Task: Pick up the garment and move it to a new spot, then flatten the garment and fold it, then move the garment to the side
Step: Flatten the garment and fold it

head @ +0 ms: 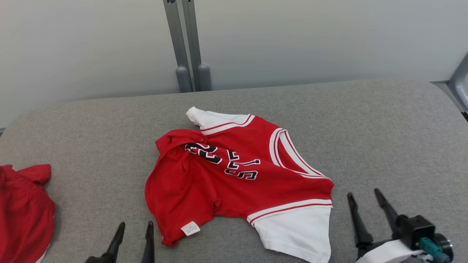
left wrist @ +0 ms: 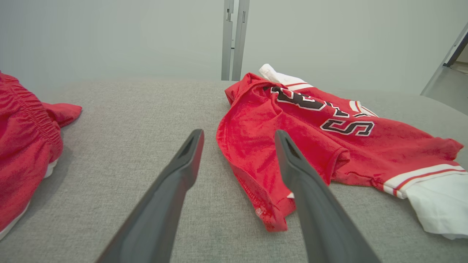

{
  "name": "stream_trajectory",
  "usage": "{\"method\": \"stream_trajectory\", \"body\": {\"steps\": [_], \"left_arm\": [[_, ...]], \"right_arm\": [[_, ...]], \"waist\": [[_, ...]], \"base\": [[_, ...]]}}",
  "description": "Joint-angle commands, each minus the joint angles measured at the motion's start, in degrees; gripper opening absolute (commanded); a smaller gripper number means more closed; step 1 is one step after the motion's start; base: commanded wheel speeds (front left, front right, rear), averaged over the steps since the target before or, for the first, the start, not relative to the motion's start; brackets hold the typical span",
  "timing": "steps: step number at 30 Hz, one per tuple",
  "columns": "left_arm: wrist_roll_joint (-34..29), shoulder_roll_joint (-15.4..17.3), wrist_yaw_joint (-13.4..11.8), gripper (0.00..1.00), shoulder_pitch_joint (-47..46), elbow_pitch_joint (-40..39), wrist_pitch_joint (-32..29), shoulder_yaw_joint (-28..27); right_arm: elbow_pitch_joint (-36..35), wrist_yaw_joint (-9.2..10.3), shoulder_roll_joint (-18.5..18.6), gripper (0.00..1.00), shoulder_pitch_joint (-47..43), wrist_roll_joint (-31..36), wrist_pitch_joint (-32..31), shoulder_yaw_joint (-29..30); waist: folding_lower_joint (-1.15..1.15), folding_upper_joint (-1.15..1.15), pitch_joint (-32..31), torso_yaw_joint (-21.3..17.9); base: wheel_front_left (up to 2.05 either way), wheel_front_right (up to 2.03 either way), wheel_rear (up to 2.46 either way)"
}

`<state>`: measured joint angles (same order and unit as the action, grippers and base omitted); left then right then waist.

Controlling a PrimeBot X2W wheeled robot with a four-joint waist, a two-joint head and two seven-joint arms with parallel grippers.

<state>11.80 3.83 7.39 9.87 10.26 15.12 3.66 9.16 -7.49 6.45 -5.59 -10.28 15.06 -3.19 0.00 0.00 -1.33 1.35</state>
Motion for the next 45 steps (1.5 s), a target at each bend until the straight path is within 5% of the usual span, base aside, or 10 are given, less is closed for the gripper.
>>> {"method": "stream_trajectory", "body": {"steps": [1,9,28,30,32,33,42,43,44,45], "left_arm": [[0.35,-0.29,0.11,1.0,-0.46,1.88,0.02,1.14],[1.29,-0.51,0.11,1.0,-2.9,6.34,-5.46,6.57],[2.41,0.16,-2.87,1.0,-5.78,12.11,-6.99,7.32],[2.6,0.32,-2.95,0.57,-5.99,12.26,-6.86,7.2],[2.7,0.41,-2.91,0.3,-6.35,12.4,-6.93,7.32],[2.84,0.41,-2.84,0.03,-6.53,12.41,-7.07,7.4],[4.27,1.02,-1.93,0.0,-7.28,12.99,-8.23,8.2],[4.6,1.08,-1.93,0.0,-7.19,12.78,-8.17,8.02],[4.83,1.34,-1.86,0.0,-7.05,12.52,-8.37,7.87],[5.18,1.37,-1.75,0.0,-6.79,12.2,-8.53,7.75]], "right_arm": [[2.43,-0.01,0.86,1.0,-0.19,-0.32,0.14,-2.38],[11.65,0.0,5.23,1.0,3.43,-6.46,-7.93,-16.09],[13.15,-0.01,7.43,1.0,1.05,-12.42,-20.58,-20.8],[12.15,-0.01,7.4,1.0,0.38,-12.33,-21.41,-20.53],[11.03,-0.02,7.42,1.0,-0.19,-12.14,-22.27,-20.33],[10.47,-0.02,7.41,1.0,-0.32,-12.1,-22.66,-20.22],[10.71,-0.19,5.46,1.0,1.43,-12.14,-27.22,-22.18],[10.84,-0.23,5.06,0.97,1.84,-12.56,-27.06,-22.34],[11.15,-0.23,4.65,0.41,2.45,-12.78,-26.53,-21.99],[11.4,-0.23,4.59,0.0,2.78,-12.87,-26.35,-21.96]], "waist": [[0.0,0.0,0.33,-0.05],[0.0,0.0,2.36,0.96],[0.0,0.0,5.33,0.22],[0.0,0.0,5.43,0.2],[0.0,0.0,5.53,0.24],[0.0,0.0,5.61,0.26],[0.0,0.0,5.21,0.35],[0.0,0.0,5.1,0.4],[0.0,0.0,4.83,0.45],[0.0,0.0,4.62,0.52]], "base": [[0.0,0.0,0.0],[0.0,0.0,0.0],[0.0,0.0,0.0],[0.0,0.0,0.0],[0.0,0.0,0.0],[0.0,0.0,0.0],[0.0,0.0,0.0],[0.0,0.0,0.0],[0.0,0.0,0.0],[0.0,0.0,0.0]]}}
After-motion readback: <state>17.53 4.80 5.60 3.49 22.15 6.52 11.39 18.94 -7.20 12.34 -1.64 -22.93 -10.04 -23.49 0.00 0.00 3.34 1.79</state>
